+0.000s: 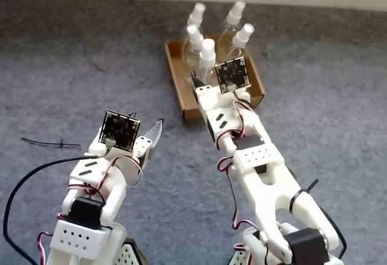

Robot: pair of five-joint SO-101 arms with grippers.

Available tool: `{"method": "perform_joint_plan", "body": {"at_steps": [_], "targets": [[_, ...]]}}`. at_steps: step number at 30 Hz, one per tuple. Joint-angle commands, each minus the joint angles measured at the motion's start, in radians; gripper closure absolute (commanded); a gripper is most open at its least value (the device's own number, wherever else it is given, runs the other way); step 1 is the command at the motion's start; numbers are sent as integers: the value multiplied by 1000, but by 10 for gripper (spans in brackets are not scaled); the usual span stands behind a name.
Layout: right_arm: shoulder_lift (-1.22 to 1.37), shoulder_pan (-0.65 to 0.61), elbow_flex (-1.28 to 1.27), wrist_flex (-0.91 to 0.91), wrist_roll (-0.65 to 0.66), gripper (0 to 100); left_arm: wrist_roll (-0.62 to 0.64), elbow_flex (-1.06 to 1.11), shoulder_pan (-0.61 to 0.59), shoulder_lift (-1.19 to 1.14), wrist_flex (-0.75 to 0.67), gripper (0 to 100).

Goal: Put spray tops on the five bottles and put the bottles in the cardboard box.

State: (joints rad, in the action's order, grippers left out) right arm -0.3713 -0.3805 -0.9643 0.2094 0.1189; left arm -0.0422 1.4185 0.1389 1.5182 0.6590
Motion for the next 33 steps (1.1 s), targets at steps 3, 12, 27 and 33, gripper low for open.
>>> {"method": "perform_joint_plan", "body": {"at_steps": [3,12,27,33], "targets": [[47,-38,39,76,11,995,-3,-8,-2,1,-23,803],[170,-48,85,85,9,995,-3,-7,-2,-1,-23,803],[226,-50,76,179,9,993,-3,-4,-2,-2,-25,803],[223,-50,76,179,9,953,-3,-4,-2,-2,-25,803]]}}
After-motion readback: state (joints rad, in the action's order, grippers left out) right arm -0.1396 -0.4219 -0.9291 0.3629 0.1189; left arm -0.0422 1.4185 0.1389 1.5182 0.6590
